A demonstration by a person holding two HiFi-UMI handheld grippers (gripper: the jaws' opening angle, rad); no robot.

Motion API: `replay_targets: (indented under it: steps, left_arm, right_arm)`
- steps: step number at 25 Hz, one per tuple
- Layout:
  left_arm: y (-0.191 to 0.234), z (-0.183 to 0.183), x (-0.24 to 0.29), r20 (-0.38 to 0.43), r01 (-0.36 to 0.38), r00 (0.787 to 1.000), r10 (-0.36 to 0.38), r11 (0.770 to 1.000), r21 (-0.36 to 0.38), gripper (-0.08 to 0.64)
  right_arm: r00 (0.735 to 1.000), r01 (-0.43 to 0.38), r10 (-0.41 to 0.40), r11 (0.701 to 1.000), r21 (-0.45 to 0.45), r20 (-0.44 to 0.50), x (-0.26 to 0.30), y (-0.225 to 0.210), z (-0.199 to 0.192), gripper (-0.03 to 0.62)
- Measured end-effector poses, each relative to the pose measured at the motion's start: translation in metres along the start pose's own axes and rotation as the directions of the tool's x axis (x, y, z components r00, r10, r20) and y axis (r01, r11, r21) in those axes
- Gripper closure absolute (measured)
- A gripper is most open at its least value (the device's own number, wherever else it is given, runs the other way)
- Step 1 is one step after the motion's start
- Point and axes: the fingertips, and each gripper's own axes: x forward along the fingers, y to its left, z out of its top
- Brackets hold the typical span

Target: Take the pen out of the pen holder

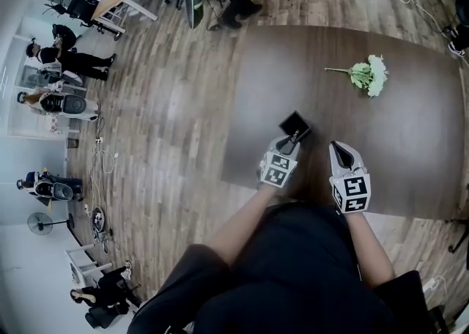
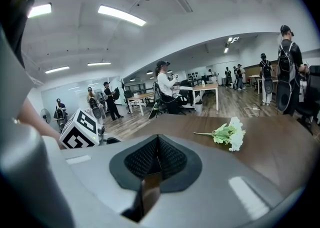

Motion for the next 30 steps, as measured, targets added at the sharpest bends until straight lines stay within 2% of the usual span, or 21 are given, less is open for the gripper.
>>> replay_targets:
  steps: [11, 19, 24, 30]
  left_arm:
    - [0.005, -0.001, 0.003, -0.004, -0.005, 1.000, 0.005, 1.000, -0.027, 0.479]
    - [0.008, -0.001, -0.008, 0.023, -0.005, 1.000, 0.006, 0.999, -0.047, 0.496]
    - [0.009, 0.003, -0.025, 0.086, -0.001, 0.996, 0.006, 0.998, -0.061, 0.497]
    - [-0.002, 0.047, -0.078, 0.223, 0.015, 0.975, -0.005, 0.999, -0.041, 0.497]
  right_arm:
    - [0.999, 0.030, -0.030, 0.999, -0.010, -0.022, -0.003, -0.015, -0.006, 0.591]
    - [0.999, 0.030, -0.031, 0.999, -0.012, -0.029, -0.003, 0.000, -0.010, 0.591]
    - [0.999, 0.031, -0.031, 0.999, -0.028, -0.016, -0.003, 0.014, -0.005, 0.591]
    - [0.999, 0.038, -0.038, 0.999, -0.022, 0.005, -0.003, 0.026, 0.005, 0.591]
